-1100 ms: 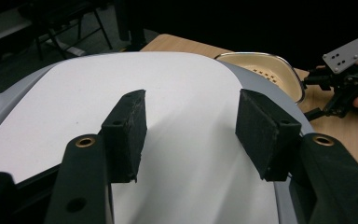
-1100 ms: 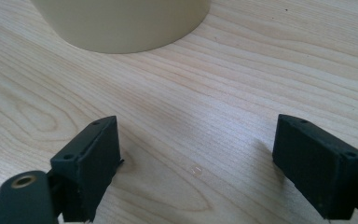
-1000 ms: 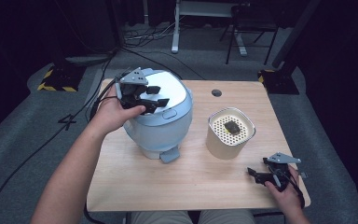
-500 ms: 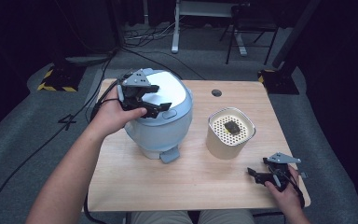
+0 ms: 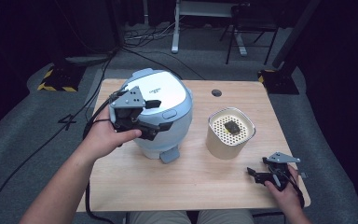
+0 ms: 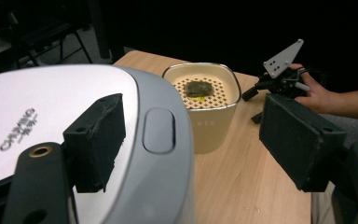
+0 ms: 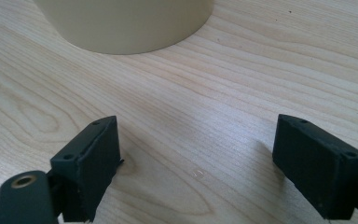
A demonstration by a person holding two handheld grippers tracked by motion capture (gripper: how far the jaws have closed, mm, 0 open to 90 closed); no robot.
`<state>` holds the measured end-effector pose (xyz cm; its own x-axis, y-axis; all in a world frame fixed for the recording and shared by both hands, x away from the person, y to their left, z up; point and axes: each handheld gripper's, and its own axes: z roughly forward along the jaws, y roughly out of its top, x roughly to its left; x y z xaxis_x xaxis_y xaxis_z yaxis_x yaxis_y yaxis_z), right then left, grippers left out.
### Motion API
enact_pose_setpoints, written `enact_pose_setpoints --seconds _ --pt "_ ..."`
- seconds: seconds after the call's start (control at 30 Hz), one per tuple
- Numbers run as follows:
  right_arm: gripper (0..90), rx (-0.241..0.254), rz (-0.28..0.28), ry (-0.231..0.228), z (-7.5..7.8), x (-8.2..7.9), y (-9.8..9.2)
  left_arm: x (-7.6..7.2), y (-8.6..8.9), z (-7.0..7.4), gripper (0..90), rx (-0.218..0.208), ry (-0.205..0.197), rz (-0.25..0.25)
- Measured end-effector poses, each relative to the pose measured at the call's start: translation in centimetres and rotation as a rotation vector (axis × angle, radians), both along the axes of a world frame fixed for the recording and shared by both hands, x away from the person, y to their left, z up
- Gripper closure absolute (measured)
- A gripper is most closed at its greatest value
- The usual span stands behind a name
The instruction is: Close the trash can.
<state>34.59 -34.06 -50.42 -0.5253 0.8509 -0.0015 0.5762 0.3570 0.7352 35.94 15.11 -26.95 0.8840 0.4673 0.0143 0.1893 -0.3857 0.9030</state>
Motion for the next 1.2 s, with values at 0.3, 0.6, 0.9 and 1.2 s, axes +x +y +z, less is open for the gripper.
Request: enact_pose_setpoints --seconds 0.3,0.6,0.9,1.2 --pt "15.0 0.0 0.0 0.0 0.0 0.0 0.0 -2.9 0.6 -3.0 20.7 -0.009 -0.025 0.011" --pt "15.0 0.0 0.0 0.0 0.0 0.0 0.0 -5.9 -0.4 -6.9 20.9 -0.039 -0.037 -0.022" --pt "15.0 0.0 0.0 0.0 0.0 0.0 0.0 -6.0 -1.2 -13.4 21.2 -0.033 0.028 0.06" --pt "15.0 0.0 0.0 0.0 0.0 0.0 0.0 -4.9 -1.1 -19.9 21.8 0.015 0.089 0.167"
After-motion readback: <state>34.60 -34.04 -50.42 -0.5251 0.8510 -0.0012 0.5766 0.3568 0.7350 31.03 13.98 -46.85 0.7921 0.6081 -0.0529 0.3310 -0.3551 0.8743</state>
